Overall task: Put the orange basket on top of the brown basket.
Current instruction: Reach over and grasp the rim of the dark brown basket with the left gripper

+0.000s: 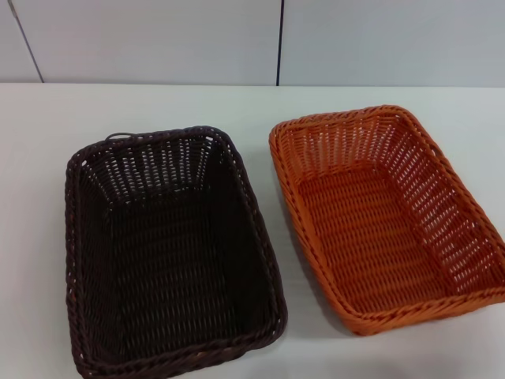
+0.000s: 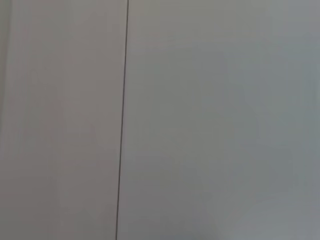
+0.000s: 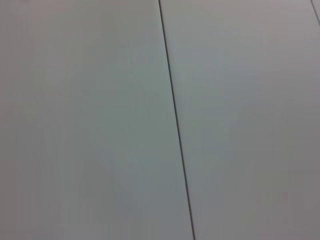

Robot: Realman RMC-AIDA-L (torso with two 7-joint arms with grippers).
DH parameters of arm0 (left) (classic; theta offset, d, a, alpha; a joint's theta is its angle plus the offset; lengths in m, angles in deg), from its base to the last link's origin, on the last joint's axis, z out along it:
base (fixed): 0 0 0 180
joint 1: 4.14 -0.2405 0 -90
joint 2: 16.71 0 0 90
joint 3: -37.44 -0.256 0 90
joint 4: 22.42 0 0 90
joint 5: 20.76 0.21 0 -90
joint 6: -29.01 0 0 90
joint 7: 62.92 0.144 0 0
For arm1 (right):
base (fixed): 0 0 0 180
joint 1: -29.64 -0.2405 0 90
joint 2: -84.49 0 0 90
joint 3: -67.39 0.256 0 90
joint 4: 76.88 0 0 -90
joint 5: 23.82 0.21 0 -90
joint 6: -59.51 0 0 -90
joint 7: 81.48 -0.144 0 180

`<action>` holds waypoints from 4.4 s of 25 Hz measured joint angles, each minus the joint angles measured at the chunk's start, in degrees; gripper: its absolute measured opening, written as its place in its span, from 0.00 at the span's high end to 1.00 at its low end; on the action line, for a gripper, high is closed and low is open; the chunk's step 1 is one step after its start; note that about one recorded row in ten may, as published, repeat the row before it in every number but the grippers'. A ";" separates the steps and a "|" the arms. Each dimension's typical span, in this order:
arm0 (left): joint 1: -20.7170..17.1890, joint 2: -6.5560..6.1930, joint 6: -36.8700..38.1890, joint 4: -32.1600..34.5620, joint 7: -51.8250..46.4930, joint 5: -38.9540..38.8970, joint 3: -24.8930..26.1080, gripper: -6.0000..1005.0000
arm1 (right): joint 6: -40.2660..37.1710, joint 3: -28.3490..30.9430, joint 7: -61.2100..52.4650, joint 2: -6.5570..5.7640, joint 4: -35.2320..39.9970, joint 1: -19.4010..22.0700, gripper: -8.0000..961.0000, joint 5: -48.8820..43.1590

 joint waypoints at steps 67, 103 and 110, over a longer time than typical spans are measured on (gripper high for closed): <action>-6.97 -0.55 -139.74 -102.52 8.09 41.78 28.33 0.27 | -13.46 -0.46 -0.28 -0.65 -4.36 -5.29 0.29 15.01; 3.67 -0.30 -147.83 -89.22 0.52 41.83 26.41 0.30 | -16.15 1.14 -0.37 -0.75 -6.85 -6.65 0.29 14.76; 3.99 -0.42 -148.72 -89.85 2.71 41.74 26.38 0.47 | -16.01 1.19 -0.37 -0.76 -6.54 -6.56 0.29 14.63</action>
